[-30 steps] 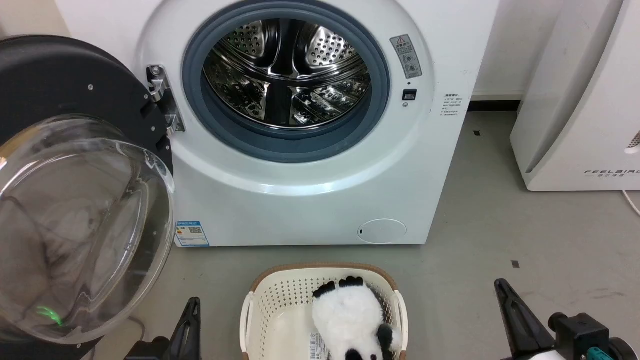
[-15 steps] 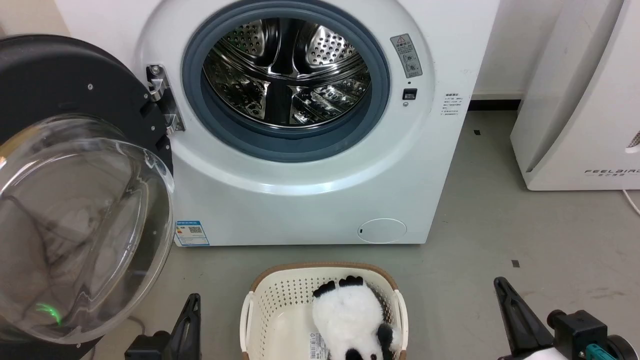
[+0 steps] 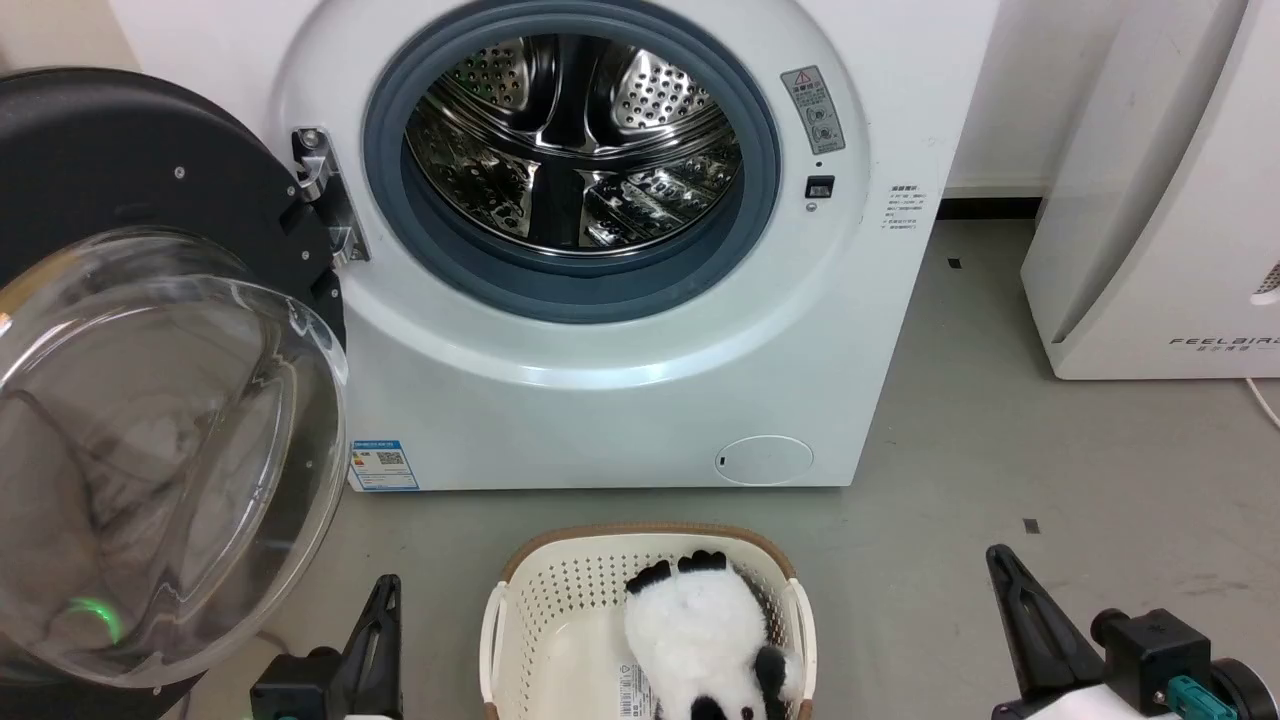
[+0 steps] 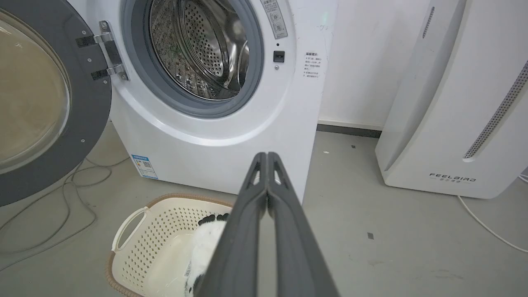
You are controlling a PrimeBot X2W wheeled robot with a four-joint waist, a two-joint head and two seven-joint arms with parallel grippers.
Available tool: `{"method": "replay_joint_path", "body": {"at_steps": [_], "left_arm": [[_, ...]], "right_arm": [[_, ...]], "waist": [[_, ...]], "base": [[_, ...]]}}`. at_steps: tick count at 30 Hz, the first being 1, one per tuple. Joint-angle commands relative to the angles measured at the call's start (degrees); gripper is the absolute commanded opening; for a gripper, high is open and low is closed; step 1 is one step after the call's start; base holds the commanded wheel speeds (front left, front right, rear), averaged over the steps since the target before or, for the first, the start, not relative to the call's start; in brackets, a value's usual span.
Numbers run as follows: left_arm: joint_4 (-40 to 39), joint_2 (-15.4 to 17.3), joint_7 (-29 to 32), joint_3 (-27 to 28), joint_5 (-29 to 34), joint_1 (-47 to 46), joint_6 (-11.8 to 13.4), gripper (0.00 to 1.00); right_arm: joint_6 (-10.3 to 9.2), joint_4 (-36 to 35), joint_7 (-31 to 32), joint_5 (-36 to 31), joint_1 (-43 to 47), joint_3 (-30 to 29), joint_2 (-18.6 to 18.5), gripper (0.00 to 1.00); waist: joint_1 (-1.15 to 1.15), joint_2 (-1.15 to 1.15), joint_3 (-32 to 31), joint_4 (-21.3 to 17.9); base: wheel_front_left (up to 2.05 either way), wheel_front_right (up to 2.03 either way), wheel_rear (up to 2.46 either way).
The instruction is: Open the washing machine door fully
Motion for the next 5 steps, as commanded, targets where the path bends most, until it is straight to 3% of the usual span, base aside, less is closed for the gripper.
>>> {"method": "replay_joint_path", "body": {"at_steps": [1, 5], "left_arm": [[-0.4, -0.2, 0.3, 0.2, 0.6, -1.0, -0.1, 0.00], [-0.5, -0.2, 0.8, 0.2, 0.8, -1.3, -0.1, 0.00]], "right_arm": [[0.01, 0.2, 0.2, -0.2, -0.9, -0.1, 0.0, 0.00], [0.02, 0.3, 0.3, -0.3, -1.2, -0.1, 0.1, 0.00]], "waist": [[0.00, 0.00, 0.0, 0.0], [0.00, 0.00, 0.0, 0.0]], "base": [[0.00, 0.00, 0.00], [0.00, 0.00, 0.00]]}}
